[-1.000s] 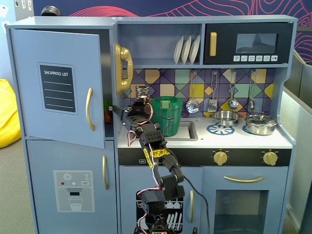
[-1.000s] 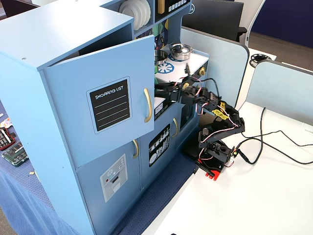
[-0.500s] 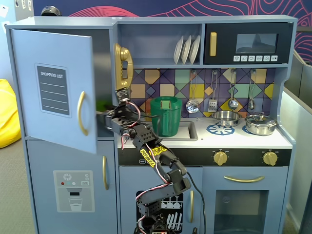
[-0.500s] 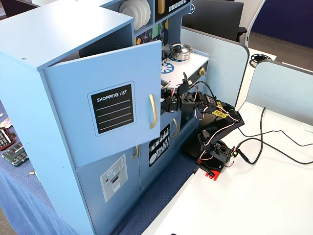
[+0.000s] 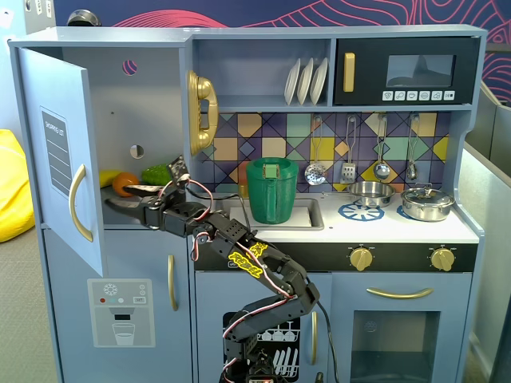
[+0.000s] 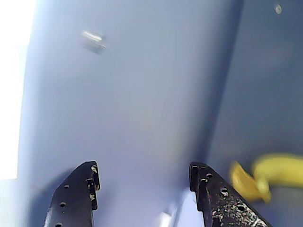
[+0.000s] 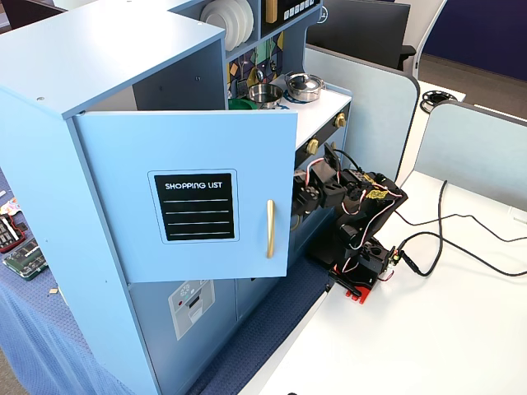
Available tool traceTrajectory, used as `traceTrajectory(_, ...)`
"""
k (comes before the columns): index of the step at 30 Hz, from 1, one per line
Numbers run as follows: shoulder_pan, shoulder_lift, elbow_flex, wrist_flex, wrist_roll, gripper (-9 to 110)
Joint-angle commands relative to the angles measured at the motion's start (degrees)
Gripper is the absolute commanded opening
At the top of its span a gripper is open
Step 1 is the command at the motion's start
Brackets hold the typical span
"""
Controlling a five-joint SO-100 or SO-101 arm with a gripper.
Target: Open the left cabinet door
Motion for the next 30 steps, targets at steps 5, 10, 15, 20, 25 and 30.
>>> traceTrajectory(5,31.73,4.22,5.36,12.74,16.7,16)
traceTrajectory(10,46.23,10.28,15.91,22.85,16.26,14)
traceTrajectory(15,52.65,20.21,25.4,33.75,17.75,13)
traceTrajectory(20,57.04,28.74,33.57,45.26,21.01,10)
traceTrajectory(25,61.87,34.98,42.36,55.28,20.13,8)
traceTrajectory(30,65.3,37.09,49.66,59.59,18.9,3)
